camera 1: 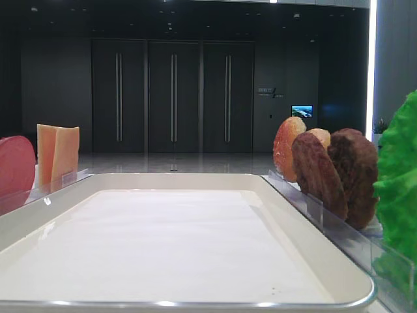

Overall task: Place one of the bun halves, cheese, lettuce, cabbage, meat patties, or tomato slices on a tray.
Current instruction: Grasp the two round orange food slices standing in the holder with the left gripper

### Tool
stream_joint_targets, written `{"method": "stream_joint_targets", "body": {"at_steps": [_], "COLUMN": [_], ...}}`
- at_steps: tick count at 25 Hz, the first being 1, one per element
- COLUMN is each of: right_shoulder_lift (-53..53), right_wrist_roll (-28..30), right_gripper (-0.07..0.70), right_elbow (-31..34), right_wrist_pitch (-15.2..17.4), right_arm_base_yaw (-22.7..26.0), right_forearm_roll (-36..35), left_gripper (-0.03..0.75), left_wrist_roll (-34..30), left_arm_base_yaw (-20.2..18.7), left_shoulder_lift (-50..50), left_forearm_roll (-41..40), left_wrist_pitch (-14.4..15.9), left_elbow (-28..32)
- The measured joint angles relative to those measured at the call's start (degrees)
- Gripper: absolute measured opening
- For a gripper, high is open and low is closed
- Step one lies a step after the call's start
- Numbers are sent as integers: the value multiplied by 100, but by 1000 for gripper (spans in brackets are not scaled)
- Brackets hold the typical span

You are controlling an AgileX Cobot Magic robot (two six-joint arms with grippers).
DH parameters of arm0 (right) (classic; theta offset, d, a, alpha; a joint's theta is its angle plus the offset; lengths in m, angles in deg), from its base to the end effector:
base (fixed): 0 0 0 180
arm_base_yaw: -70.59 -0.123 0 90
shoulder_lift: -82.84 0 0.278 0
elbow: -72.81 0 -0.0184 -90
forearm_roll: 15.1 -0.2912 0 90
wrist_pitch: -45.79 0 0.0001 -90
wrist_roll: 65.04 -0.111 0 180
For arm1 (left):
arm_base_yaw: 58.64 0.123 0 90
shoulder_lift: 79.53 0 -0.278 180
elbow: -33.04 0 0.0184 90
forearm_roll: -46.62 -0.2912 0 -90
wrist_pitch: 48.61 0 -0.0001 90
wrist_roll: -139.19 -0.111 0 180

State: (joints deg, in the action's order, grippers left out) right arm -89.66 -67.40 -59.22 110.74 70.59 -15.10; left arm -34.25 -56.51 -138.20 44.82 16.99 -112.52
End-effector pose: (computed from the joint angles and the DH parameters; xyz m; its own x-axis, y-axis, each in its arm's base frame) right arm 0.0495 0.0000 0.2832 -0.5059 0.0412 -0.8616 0.0208 0.9992 0.0355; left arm 0.1872 0.0101 0.2596 -0.9214 -0.1356 -0.3641 -0.1416 0.9899 -0.0103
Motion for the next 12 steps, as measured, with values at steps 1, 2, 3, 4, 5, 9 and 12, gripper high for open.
{"method": "stream_joint_targets", "body": {"at_steps": [1, 2, 3, 4, 5, 9, 12], "right_shoulder_lift": [0, 0, 0, 0, 0, 0, 0], "right_wrist_roll": [0, 0, 0, 0, 0, 0, 0], "right_gripper": [416, 416, 416, 416, 416, 416, 416], "right_elbow": [0, 0, 0, 0, 0, 0, 0], "right_wrist_pitch": [0, 0, 0, 0, 0, 0, 0], "right_arm_base_yaw": [0, 0, 0, 0, 0, 0, 0], "right_forearm_roll": [0, 0, 0, 0, 0, 0, 0], "left_gripper": [474, 474, 474, 474, 474, 474, 474], "left_wrist_roll": [0, 0, 0, 0, 5, 15, 15], "left_arm_base_yaw": [0, 0, 0, 0, 0, 0, 0], "left_shoulder_lift": [-167, -290, -426, -558, -680, -1013, -1092], "left_forearm_roll": [0, 0, 0, 0, 0, 0, 7], "left_wrist_pitch": [-41, -83, -102, -109, -136, -192, -268], "left_elbow": [-45, -87, -131, -166, -196, -254, -254]}}
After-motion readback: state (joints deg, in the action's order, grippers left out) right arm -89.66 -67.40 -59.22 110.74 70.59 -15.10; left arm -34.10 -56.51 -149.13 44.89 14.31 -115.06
